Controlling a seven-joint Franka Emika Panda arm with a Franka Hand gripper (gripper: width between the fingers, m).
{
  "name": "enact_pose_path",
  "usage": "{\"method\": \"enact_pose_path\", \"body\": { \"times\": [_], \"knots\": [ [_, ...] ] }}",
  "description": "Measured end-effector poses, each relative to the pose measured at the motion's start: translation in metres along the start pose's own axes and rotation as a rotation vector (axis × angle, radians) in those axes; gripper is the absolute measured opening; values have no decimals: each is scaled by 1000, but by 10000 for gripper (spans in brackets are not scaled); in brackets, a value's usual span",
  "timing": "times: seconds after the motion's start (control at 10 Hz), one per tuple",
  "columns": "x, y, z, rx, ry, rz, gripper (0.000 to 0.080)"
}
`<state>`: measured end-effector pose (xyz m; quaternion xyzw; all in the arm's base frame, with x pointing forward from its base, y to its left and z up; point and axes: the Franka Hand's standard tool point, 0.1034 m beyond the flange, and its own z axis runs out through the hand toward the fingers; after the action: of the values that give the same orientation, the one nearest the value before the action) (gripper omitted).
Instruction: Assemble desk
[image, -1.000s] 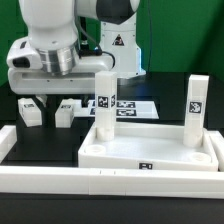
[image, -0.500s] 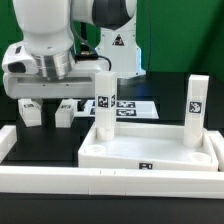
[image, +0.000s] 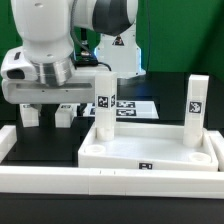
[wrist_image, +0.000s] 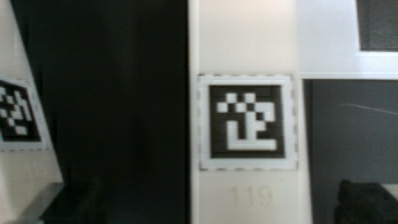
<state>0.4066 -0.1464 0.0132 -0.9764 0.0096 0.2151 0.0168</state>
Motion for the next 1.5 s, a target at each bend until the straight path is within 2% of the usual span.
{"method": "enact_pose_path", "body": {
  "times": [0.3, 0.6, 0.7, 0.9, 1.2, 1.3, 1.5],
  "knots": [
    [0, 9, -1, 5, 6, -12, 649],
    [0, 7, -1, 6, 4, -12, 649],
    [-6, 6, -4, 28, -35, -5, 649],
    [-7, 4, -18, 59, -96, 5, 649],
    [-6, 4, -18, 59, -106, 2, 649],
    [-16, -1, -17, 90, -209, 23, 649],
    [-12, 0, -24, 121, -348, 24, 649]
  ]
}}
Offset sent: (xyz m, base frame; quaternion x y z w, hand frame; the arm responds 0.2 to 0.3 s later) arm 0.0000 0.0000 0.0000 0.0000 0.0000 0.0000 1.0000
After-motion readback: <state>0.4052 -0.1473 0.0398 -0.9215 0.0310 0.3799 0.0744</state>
